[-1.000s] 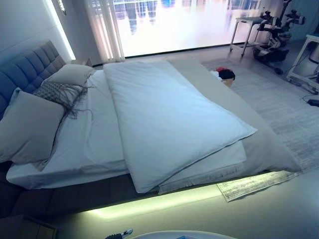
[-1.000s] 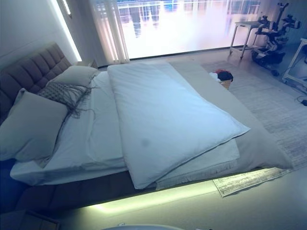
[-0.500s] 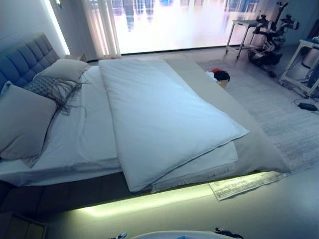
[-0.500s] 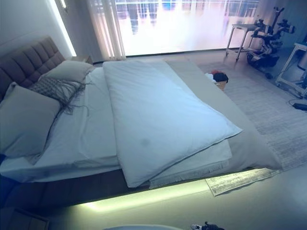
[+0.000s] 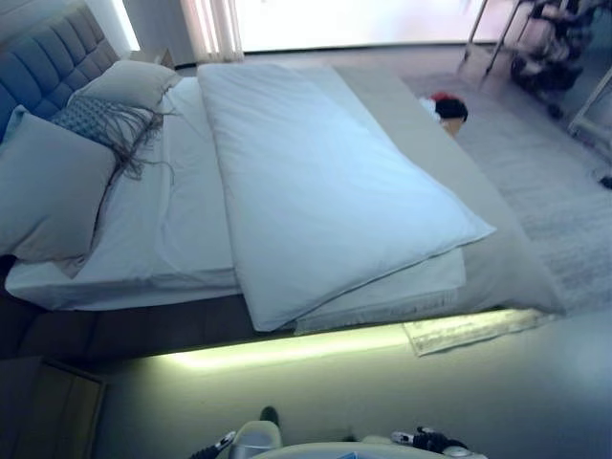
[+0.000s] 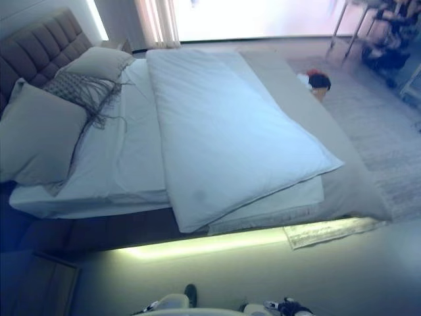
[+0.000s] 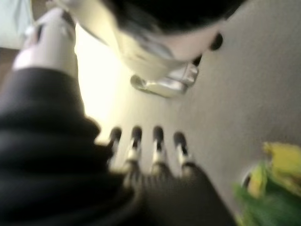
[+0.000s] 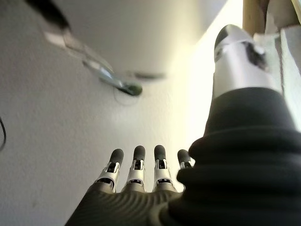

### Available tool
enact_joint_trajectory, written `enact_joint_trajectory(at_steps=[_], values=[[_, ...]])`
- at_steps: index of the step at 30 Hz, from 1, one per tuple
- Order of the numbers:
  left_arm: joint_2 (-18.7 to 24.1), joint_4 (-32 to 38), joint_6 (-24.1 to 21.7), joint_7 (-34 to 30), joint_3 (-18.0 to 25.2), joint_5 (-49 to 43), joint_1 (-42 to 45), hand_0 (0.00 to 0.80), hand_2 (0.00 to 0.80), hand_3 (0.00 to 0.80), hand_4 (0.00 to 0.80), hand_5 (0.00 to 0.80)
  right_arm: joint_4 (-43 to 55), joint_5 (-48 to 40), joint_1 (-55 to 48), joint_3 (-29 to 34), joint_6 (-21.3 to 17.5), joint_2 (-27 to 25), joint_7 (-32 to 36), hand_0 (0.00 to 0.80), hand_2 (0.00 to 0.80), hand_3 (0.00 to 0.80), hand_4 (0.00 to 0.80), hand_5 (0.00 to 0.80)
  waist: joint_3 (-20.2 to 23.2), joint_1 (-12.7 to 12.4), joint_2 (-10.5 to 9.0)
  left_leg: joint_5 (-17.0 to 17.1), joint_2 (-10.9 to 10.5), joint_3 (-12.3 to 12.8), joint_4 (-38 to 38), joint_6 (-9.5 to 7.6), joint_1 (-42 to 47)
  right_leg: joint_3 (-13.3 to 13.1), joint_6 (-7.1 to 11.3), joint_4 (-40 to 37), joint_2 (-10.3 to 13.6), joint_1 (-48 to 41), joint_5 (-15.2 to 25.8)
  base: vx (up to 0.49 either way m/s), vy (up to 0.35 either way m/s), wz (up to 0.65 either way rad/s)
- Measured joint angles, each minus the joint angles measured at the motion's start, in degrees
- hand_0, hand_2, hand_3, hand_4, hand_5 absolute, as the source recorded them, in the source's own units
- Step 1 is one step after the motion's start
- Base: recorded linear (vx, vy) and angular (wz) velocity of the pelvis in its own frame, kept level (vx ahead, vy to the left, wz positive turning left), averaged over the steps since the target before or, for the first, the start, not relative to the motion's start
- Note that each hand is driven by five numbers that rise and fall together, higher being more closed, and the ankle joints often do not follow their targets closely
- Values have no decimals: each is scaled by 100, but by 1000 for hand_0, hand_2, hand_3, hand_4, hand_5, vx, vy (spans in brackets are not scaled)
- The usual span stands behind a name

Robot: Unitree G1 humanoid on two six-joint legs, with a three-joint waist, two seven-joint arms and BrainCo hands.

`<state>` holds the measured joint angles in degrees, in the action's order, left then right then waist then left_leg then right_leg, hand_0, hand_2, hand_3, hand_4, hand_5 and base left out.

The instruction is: Make the bed neatly

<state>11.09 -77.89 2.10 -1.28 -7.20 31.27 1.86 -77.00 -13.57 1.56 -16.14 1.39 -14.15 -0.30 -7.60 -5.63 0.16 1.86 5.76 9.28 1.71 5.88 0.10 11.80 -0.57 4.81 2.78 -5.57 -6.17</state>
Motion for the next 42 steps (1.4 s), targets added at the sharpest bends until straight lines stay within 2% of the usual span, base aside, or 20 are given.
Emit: enact_joint_trajectory(at_steps=[3,5,6,9,11,13,17,19,21,22,25,27,28,31,32,33,34,38,41,42], values=[[-30,0,6,17,0,-1,-76,0,0,0,0,0,-40,4,-13,4,5,40,-22,0,0,0,0,0,-13,16,67,74,37,-19,-168,-70,7,-44,67,-180,75,-237,29,290,175,16],[-38,4,4,22,-3,-3,-139,0,0,0,0,0,-54,44,-3,36,3,73,-2,0,0,0,0,0,11,-7,72,269,11,-25,-344,-196,42,-66,226,-241,175,-388,-34,282,179,0],[-23,6,9,24,-3,-12,-155,0,0,0,0,0,-54,89,-3,77,2,112,14,0,0,0,0,0,51,-15,67,474,-39,4,-343,-272,127,-93,326,-253,237,-440,-81,286,201,-15],[167,22,39,53,-3,-29,-256,0,0,0,0,0,-38,115,1,76,-10,379,24,0,0,0,0,0,263,-4,-301,396,-337,54,-527,-413,319,-141,486,-291,511,-528,-52,224,183,-2],[257,39,69,55,-4,-57,-360,0,0,0,0,0,-15,115,40,75,-18,497,36,0,0,0,0,0,357,-3,-441,324,-435,56,-575,-477,382,-142,484,-264,600,-547,-31,189,178,2],[252,56,107,58,-21,-64,-497,0,0,0,0,0,24,119,77,73,-21,545,58,0,0,0,0,0,390,3,-487,223,-506,69,-591,-525,505,-145,491,-217,661,-624,-21,176,165,-4],[211,59,150,74,-139,-72,-633,0,0,0,0,0,39,112,184,89,-20,535,49,0,0,0,0,0,504,23,-352,90,-539,102,-694,-624,545,-182,508,303,729,-411,-16,152,170,-6],[170,33,235,80,-235,-77,-617,0,0,0,0,0,44,107,208,126,-23,452,13,0,0,0,0,0,524,98,-225,70,-513,97,-701,-682,556,-197,516,1004,749,-62,-15,160,146,3],[165,25,303,93,-294,-129,-521,0,0,0,0,0,57,98,277,170,-23,381,0,0,0,0,0,0,490,231,-89,67,-511,-1,-706,-773,628,-230,607,1991,858,423,64,155,35,18],[177,18,353,121,-318,-131,-470,0,0,0,0,0,84,87,278,180,-25,363,3,0,0,0,0,0,500,302,-97,69,-505,-29,-709,-828,634,-259,607,2318,918,646,-25,135,-67,20],[247,-23,399,132,-410,-131,-391,0,0,0,0,0,109,20,275,176,-24,360,-8,0,0,0,0,0,517,328,-118,62,-494,-19,-710,-838,552,-247,679,1371,940,875,-5,82,-164,7],[248,-18,401,135,-406,-131,-410,0,0,0,0,0,111,-60,285,189,-23,336,-22,0,0,0,0,0,503,346,-114,64,-438,40,-707,-841,497,-89,947,342,963,1028,226,86,-205,-6],[256,-38,399,134,-399,-131,-410,0,0,0,0,0,106,-68,288,188,-22,331,-27,0,0,0,0,0,497,344,-124,50,-396,66,-707,-819,480,37,1076,-73,976,1096,480,138,-201,-8],[318,-41,385,135,-383,-131,-402,0,0,0,0,0,94,-66,261,181,-3,353,-31,0,0,0,0,0,440,344,-296,-16,-371,43,-708,-711,540,230,1194,-517,1187,1156,1008,184,-218,6],[368,-38,380,135,-359,-131,-375,0,0,0,0,0,26,-65,248,178,20,400,-36,0,0,0,0,0,446,357,-401,-33,-366,3,-706,-599,596,260,1193,-476,1268,1111,1004,219,-225,29],[442,-35,372,137,-343,-131,-341,0,0,0,0,0,19,-65,166,179,27,460,-37,0,0,0,0,0,450,345,-534,-40,-363,-16,-704,-351,692,275,1133,-532,1304,957,1037,220,-224,29],[435,-1,359,146,-321,-132,-263,0,0,0,0,0,18,-64,96,180,27,444,-51,0,0,0,0,0,449,332,-531,-90,-223,-27,-700,-219,841,311,964,-524,1194,830,1328,225,-225,31],[125,25,380,125,-277,-342,-52,0,0,0,0,0,131,-63,-69,179,19,190,-115,0,0,0,0,0,551,321,-149,-251,379,13,-600,28,1034,399,580,-661,548,469,1230,266,-206,10],[73,76,382,120,-278,-372,-24,0,0,0,0,0,342,-63,-68,178,2,157,-151,0,0,0,0,0,570,326,-31,-260,501,24,-479,98,1025,425,465,-763,401,362,1259,117,-140,0],[52,90,379,127,-285,-370,-42,0,0,0,0,0,390,-63,-58,178,1,148,-152,0,0,0,0,0,554,328,15,-283,531,18,-429,134,1004,429,482,-763,371,360,1227,103,-150,-2]])
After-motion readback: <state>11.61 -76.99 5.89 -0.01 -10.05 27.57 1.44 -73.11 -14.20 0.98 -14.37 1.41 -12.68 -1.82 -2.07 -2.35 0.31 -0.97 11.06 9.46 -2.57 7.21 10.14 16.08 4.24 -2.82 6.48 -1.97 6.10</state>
